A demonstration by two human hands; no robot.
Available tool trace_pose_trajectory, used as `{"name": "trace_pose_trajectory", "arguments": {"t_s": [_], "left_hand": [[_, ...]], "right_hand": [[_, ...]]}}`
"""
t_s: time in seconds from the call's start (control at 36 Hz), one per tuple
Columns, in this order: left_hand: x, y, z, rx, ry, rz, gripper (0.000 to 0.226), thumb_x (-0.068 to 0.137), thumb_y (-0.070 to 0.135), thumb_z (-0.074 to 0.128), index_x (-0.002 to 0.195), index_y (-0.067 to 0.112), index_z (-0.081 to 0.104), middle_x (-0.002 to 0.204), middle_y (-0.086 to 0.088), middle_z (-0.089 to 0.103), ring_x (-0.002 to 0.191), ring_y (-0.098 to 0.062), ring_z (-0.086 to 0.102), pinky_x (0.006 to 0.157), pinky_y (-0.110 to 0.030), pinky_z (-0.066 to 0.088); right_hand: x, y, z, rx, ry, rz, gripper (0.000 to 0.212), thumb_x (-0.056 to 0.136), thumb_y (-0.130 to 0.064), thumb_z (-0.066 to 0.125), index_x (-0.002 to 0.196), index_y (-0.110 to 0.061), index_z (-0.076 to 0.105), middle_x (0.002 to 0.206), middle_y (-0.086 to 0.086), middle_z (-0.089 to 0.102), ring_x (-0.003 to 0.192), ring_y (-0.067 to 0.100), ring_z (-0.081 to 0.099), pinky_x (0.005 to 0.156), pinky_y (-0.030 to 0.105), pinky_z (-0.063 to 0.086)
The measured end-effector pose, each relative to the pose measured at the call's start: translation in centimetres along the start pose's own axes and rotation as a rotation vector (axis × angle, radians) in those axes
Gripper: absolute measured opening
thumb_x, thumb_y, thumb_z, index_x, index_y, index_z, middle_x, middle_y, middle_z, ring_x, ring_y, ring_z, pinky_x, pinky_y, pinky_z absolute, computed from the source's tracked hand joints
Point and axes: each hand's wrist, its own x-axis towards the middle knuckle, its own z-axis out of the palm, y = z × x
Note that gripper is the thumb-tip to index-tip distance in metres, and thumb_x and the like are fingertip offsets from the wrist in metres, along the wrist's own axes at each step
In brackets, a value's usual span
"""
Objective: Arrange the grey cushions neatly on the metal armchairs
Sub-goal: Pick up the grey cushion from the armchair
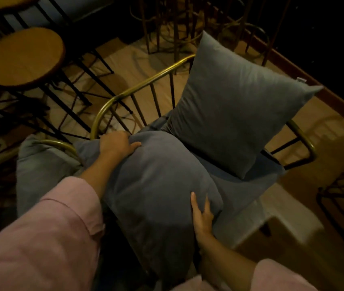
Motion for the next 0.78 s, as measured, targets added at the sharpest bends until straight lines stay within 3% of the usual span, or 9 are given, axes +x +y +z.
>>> {"name": "trace_pose_trajectory", "arguments": {"t_s": [0.17,0.28,0.36,0.42,0.53,0.64,0.78], "left_hand": [[-5.8,-4.2,-2.0,-0.160,0.212,-0.024,0.049,0.088,0.062,0.048,0.093,0.018,0.070,0.084,-0.009,0.072,0.078,-0.031,0.066,0.076,-0.042,0.054],[-11.1,-9.8,-3.7,-0.335,0.364,-0.110,0.057,0.083,0.070,0.044,0.097,0.023,0.073,0.085,-0.011,0.073,0.078,-0.034,0.066,0.068,-0.041,0.055],[-15.0,-14.4,-4.7,-0.442,0.495,-0.187,0.043,0.088,0.057,0.054,0.098,0.020,0.074,0.087,-0.013,0.073,0.079,-0.034,0.064,0.065,-0.036,0.049],[-17.7,-17.6,-4.9,-0.522,0.557,-0.254,0.042,0.087,0.055,0.057,0.099,0.018,0.073,0.094,-0.014,0.073,0.084,-0.036,0.065,0.068,-0.039,0.051],[-23.0,-23.8,-3.6,-0.696,0.697,-0.445,0.049,0.083,0.061,0.053,0.112,0.025,0.069,0.109,-0.008,0.073,0.099,-0.033,0.066,0.083,-0.043,0.054],[-29.1,-29.7,-0.7,-0.829,0.849,-0.668,0.050,0.084,0.063,0.052,0.109,0.024,0.069,0.108,-0.004,0.073,0.099,-0.027,0.067,0.085,-0.041,0.055],[-36.0,-34.3,4.0,-0.882,0.993,-1.010,0.059,0.081,0.069,0.051,0.113,0.023,0.070,0.112,-0.006,0.072,0.102,-0.032,0.067,0.084,-0.045,0.055]], "right_hand": [[-4.1,0.9,0.4,0.004,-0.046,-0.145,0.107,0.061,-0.086,0.055,0.153,-0.040,0.026,0.161,0.004,0.026,0.145,0.034,0.031,0.118,0.052,0.029],[-7.9,-0.2,2.8,-0.039,-0.033,-0.346,0.094,0.075,-0.072,0.061,0.153,-0.033,0.028,0.162,0.008,0.021,0.146,0.032,0.028,0.118,0.043,0.027],[-10.2,-1.6,4.9,-0.075,-0.060,-0.469,0.081,0.086,-0.049,0.066,0.155,-0.032,0.026,0.161,0.006,0.017,0.147,0.029,0.026,0.116,0.038,0.027],[-11.7,-2.7,6.6,-0.098,-0.107,-0.564,0.084,0.085,-0.053,0.068,0.155,-0.034,0.025,0.161,0.003,0.018,0.145,0.028,0.028,0.115,0.040,0.030],[-14.7,-4.6,10.4,-0.204,-0.198,-0.769,0.101,0.069,-0.076,0.057,0.154,-0.032,0.027,0.161,0.002,0.019,0.147,0.026,0.027,0.118,0.041,0.029],[-18.0,-5.3,15.5,-0.319,-0.329,-0.946,0.098,0.069,-0.077,0.056,0.153,-0.034,0.028,0.163,0.002,0.016,0.149,0.024,0.022,0.118,0.040,0.026],[-20.6,-5.1,22.4,-0.495,-0.515,-1.104,0.097,0.070,-0.082,0.057,0.151,-0.035,0.032,0.161,0.001,0.020,0.149,0.021,0.023,0.118,0.037,0.029]]}}
